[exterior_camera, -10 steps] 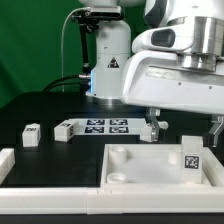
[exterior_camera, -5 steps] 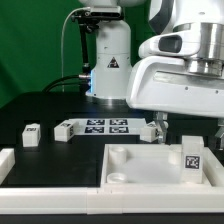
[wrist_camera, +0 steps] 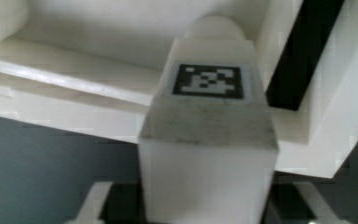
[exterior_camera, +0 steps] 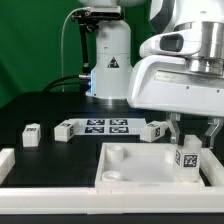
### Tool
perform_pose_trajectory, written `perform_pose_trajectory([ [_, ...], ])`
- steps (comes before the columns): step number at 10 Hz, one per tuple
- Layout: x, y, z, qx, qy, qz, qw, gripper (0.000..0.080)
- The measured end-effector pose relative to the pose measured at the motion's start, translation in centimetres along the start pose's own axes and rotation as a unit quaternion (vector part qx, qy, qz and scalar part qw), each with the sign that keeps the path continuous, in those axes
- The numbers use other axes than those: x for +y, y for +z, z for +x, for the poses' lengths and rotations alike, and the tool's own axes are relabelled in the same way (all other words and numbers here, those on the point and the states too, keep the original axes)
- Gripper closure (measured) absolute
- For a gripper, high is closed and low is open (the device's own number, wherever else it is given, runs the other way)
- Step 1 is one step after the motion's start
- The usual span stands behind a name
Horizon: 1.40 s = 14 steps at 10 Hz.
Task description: Assemble one leg
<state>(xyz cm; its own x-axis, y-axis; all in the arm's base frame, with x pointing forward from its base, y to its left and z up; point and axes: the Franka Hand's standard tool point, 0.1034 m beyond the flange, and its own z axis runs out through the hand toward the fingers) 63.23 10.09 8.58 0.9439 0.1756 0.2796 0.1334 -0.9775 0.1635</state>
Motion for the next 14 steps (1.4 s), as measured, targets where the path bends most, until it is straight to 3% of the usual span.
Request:
perform_pose_trajectory([
  [3, 0.00, -0.01, 0.01, 0.000, 0.034, 0.001, 0.999, 0.0505],
  [5, -0.14, -0.02, -0.03, -0.001, 0.166, 0.007, 0.986, 0.0505],
  [7, -0.83, -0.15, -0.21, -0.002, 0.338, 0.016, 0.941, 0.0504],
  [8, -0.95, -0.09, -0.24, -0.006, 0.422, 0.021, 0.906, 0.0505],
  [10, -0.77, 0.07, -0.13, -0.009, 0.517, 0.024, 0.856, 0.0505],
  [12, -0.84, 0.08, -0.36, -0.016, 0.601, 0.020, 0.799, 0.0502],
  [13, -0.87, 0.01, -0.56, -0.020, 0.653, 0.016, 0.757, 0.0500],
  [14, -0.87, -0.02, -0.65, -0.020, 0.677, 0.015, 0.736, 0.0500],
])
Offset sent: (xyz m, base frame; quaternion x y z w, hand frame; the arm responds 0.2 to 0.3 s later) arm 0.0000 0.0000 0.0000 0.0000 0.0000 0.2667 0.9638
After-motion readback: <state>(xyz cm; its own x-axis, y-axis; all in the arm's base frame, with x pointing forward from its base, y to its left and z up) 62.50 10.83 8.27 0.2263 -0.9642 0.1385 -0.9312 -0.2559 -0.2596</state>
